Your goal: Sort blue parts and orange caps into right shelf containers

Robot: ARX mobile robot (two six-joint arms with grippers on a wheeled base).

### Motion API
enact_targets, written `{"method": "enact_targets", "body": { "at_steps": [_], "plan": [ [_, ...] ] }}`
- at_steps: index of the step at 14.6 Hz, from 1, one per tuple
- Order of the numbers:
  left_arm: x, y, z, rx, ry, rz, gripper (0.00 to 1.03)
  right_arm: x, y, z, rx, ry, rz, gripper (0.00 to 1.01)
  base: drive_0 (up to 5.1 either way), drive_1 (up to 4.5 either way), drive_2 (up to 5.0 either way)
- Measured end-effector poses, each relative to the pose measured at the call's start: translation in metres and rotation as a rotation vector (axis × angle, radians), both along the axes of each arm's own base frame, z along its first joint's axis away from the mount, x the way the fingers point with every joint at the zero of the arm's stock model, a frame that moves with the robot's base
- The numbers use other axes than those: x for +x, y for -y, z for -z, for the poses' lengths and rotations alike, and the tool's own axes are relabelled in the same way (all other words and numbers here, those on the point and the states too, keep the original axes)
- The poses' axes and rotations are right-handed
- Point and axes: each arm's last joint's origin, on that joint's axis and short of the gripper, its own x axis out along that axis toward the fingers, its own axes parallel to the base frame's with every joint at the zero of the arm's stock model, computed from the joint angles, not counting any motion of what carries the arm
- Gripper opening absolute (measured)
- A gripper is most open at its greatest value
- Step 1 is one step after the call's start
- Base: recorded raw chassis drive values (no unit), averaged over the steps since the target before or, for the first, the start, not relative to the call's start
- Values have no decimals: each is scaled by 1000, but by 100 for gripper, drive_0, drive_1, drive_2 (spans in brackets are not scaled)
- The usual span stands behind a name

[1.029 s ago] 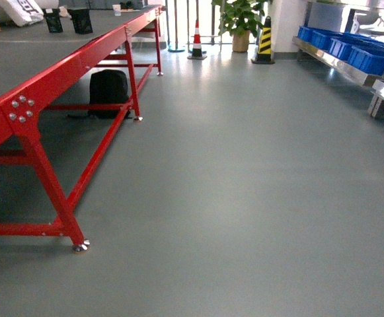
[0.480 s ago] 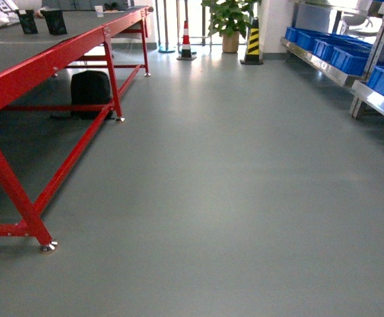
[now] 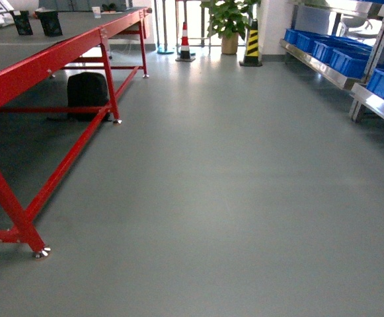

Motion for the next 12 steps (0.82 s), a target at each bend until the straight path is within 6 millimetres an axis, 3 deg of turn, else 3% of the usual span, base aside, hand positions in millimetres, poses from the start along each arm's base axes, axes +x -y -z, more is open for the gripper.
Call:
{"method": "enact_targets", "body": {
  "at_steps": [12],
  "plan": [
    [0, 0, 0, 0, -1, 0, 44, 0, 0, 0, -3, -2, 0, 44, -1, 429, -431]
  ]
}}
